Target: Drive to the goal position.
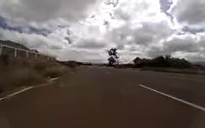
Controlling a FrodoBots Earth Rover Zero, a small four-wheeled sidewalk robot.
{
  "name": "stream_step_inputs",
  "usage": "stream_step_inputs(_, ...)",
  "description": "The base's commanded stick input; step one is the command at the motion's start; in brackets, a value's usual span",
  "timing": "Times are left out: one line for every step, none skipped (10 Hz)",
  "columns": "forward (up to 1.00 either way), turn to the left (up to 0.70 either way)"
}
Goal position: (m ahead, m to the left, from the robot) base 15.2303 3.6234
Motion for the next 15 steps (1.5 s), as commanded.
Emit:
stream_step_inputs(0.85,0.0)
stream_step_inputs(0.85,0.0)
stream_step_inputs(0.85,0.0)
stream_step_inputs(0.85,0.0)
stream_step_inputs(0.85,0.0)
stream_step_inputs(0.85,0.0)
stream_step_inputs(0.85,0.0)
stream_step_inputs(0.85,0.0)
stream_step_inputs(0.85,0.0)
stream_step_inputs(0.85,0.0)
stream_step_inputs(0.85,0.0)
stream_step_inputs(0.85,0.0)
stream_step_inputs(0.85,0.0)
stream_step_inputs(0.85,0.0)
stream_step_inputs(0.85,0.0)
